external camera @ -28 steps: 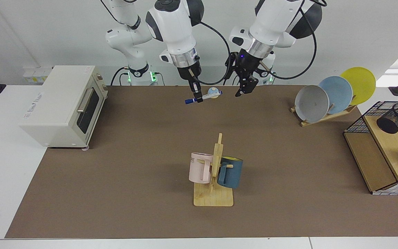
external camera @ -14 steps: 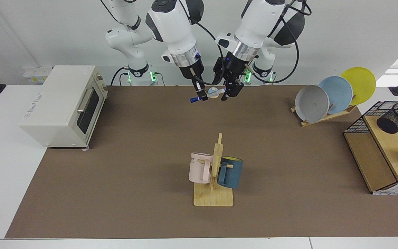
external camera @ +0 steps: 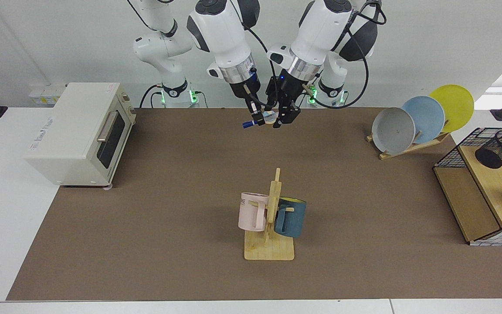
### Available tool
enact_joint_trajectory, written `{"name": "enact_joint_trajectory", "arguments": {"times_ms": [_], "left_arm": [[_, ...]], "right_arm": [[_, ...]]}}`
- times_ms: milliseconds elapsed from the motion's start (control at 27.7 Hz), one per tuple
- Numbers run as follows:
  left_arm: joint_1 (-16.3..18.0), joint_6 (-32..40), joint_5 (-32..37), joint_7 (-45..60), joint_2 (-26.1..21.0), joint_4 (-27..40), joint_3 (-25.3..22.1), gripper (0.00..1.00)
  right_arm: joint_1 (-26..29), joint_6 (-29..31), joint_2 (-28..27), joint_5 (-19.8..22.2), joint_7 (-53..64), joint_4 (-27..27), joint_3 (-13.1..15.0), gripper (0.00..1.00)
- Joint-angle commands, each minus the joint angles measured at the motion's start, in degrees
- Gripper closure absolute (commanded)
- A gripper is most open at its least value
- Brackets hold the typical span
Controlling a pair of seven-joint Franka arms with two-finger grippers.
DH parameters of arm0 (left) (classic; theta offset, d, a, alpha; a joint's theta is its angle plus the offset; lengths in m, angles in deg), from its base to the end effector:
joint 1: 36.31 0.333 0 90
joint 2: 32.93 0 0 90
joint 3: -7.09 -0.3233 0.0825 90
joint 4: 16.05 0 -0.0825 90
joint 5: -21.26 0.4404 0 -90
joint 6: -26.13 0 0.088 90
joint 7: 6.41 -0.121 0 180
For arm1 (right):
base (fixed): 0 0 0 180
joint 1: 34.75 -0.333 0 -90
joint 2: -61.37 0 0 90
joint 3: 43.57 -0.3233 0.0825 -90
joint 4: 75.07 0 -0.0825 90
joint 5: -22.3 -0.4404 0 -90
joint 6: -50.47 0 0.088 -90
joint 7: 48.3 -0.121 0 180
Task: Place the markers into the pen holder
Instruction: 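Hold the marker with the right gripper while the left gripper approaches, then close the left gripper on the marker while the right gripper releases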
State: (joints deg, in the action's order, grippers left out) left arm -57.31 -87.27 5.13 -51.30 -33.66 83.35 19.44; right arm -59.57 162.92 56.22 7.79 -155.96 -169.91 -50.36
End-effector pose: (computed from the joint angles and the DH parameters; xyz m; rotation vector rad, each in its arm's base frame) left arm 0.5305 -0.3737 0.5646 2.2994 -1.7174 0.3720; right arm 0.5631 0.3664 0.5564 -2.1724 1.8306 0.2335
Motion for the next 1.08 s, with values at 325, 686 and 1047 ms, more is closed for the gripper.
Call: {"name": "enact_joint_trajectory", "arguments": {"times_ms": [325,686,1047], "left_arm": [[-1.15,-1.39,-0.05,-0.28,0.47,1.23,-1.02,0.45],[-0.97,-1.83,0.22,-0.98,0.3,0.97,-1.02,0.65],[-1.06,-1.65,3.64,-0.9,0.3,0.7,-1.02,1.0]], "right_arm": [[-0.05,-0.39,-0.21,0.97,-0.62,0.44,0.2,1.0],[0.31,-0.39,-0.12,1.41,-0.62,0.27,0.2,1.0],[0.39,-0.39,0.05,1.76,-0.53,-0.17,0.2,1.0]]}}
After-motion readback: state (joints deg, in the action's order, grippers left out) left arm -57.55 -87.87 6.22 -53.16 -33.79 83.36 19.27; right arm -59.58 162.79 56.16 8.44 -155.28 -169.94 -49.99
